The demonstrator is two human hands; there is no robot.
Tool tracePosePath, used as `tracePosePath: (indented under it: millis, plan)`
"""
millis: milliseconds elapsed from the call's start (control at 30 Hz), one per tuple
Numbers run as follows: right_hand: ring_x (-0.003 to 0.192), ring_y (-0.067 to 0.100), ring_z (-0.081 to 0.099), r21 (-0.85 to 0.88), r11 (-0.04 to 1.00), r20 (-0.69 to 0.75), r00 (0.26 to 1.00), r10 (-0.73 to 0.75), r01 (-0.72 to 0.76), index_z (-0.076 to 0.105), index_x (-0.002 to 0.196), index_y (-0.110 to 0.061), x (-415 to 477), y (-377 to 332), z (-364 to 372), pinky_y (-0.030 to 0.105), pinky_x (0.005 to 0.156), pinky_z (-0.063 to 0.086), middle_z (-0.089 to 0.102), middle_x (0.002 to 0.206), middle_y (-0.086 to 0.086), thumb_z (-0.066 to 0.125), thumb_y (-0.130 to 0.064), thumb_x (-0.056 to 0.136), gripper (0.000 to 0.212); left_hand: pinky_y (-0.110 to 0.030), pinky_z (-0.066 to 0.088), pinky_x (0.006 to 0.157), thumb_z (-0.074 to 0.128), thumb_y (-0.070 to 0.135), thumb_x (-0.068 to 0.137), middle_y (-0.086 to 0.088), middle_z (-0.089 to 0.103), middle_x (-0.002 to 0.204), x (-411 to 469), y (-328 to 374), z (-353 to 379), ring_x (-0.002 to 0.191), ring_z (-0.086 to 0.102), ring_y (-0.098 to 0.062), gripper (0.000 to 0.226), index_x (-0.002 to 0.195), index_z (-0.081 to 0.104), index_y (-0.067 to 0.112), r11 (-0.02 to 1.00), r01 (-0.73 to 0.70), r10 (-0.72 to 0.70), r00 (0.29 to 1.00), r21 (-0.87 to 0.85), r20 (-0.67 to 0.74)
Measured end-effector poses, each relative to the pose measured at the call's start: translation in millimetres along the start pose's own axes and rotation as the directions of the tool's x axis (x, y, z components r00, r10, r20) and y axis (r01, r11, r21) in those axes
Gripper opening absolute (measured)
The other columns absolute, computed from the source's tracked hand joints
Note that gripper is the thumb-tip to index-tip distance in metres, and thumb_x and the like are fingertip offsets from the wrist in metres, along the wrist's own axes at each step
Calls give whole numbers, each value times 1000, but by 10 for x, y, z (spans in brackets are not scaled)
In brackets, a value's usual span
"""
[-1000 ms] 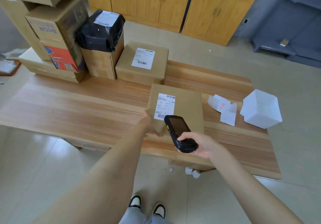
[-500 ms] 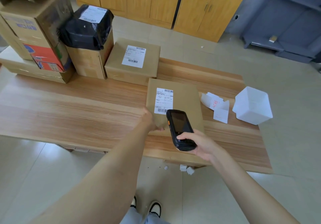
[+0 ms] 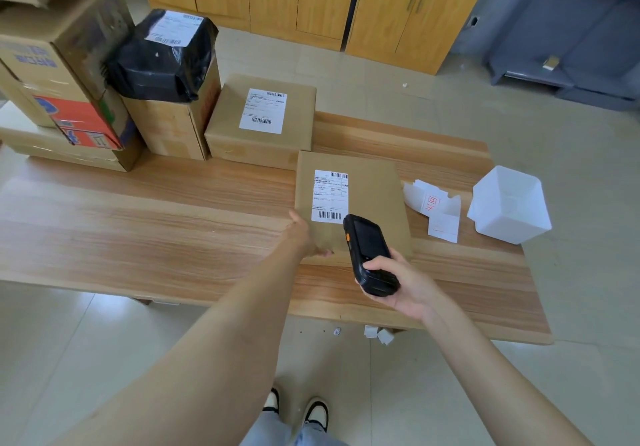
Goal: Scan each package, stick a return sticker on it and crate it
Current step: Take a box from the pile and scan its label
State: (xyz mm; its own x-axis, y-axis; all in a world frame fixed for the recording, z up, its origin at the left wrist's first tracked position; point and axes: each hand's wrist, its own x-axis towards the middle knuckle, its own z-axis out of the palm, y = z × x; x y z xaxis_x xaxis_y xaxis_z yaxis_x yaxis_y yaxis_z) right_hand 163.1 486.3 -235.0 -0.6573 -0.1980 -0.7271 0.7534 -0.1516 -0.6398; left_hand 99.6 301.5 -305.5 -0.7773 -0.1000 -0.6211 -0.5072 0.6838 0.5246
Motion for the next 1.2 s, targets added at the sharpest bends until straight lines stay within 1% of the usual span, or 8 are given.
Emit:
tracePosePath:
  millis: [167, 300, 400, 567, 733, 833, 967, 1200]
  plan:
    - [82, 26, 60, 35, 999, 42, 999, 7, -8, 53, 128, -21, -3, 21, 23, 31, 60, 55, 61, 101, 13, 62, -1, 81, 51, -42, 37, 108, 81, 37, 69, -22, 41, 143, 33, 24, -5, 131, 43, -34, 132, 145, -20, 0, 1000, 13, -13, 1000, 11, 12]
    - [75, 21, 57, 138, 990, 18, 1000, 19, -21, 58, 118, -19, 4, 28, 82, 31, 60, 54, 59, 94, 10, 80, -21, 65, 57, -43, 35, 109, 83, 36, 68, -22, 39, 145, 71, 45, 6, 133, 40, -35, 133, 146, -19, 1, 1000, 28, -28, 1000, 1, 3]
    - [81, 20, 58, 53, 999, -48, 999, 2, 0, 56, 123, -24, 30, 13, 88, 29, 60, 53, 60, 101, 8, 84, -24, 58, 71, -42, 37, 108, 83, 35, 69, -22, 39, 145, 92, 50, 15, 132, 41, -35, 132, 146, -19, 1, 1000, 28, -28, 1000, -5, 2]
    - [84, 19, 61, -60, 998, -54, 998, -12, 9, 55, 125, -27, 68, 7, 74, 31, 67, 52, 63, 104, 5, 80, -17, 70, 61, -43, 40, 105, 83, 35, 69, -23, 40, 143, 119, 67, 27, 128, 44, -36, 131, 146, -17, 3, 1000, 21, -22, 1000, -13, -9]
    - [89, 19, 64, -90, 996, -35, 999, -15, 12, 52, 129, -28, 99, -9, 90, 30, 64, 53, 65, 109, 3, 79, -12, 70, 67, -43, 54, 87, 84, 32, 69, -23, 49, 133, 155, 52, 40, 104, 62, -34, 125, 147, -13, 16, 962, 105, -81, 991, -254, 103]
    - [90, 19, 64, -118, 993, -36, 999, -10, 6, 50, 131, -29, 105, -26, 48, 30, 63, 54, 64, 112, 4, 79, -11, 70, 70, -39, 55, 82, 84, 31, 69, -16, 46, 138, 165, 28, 47, 97, 61, -30, 114, 145, 1, 18, 940, 115, -80, 990, -321, 119]
    - [87, 21, 64, -149, 989, -63, 998, 3, -12, 48, 134, -29, 111, -47, -23, 29, 61, 53, 63, 118, 6, 80, -9, 68, 76, -37, 52, 91, 81, 30, 73, -9, 37, 146, 155, 62, 53, 116, 54, -31, 105, 146, 6, 16, 944, 93, -54, 990, -316, 127]
    - [84, 20, 65, -204, 979, -55, 998, 14, -25, 47, 134, -30, 54, -105, -36, 30, 61, 56, 62, 110, 5, 80, -10, 70, 75, -38, 52, 91, 79, 35, 74, -13, 43, 138, 191, 29, 106, 115, 54, -31, 106, 146, 3, 15, 955, 84, -54, 992, -284, 114]
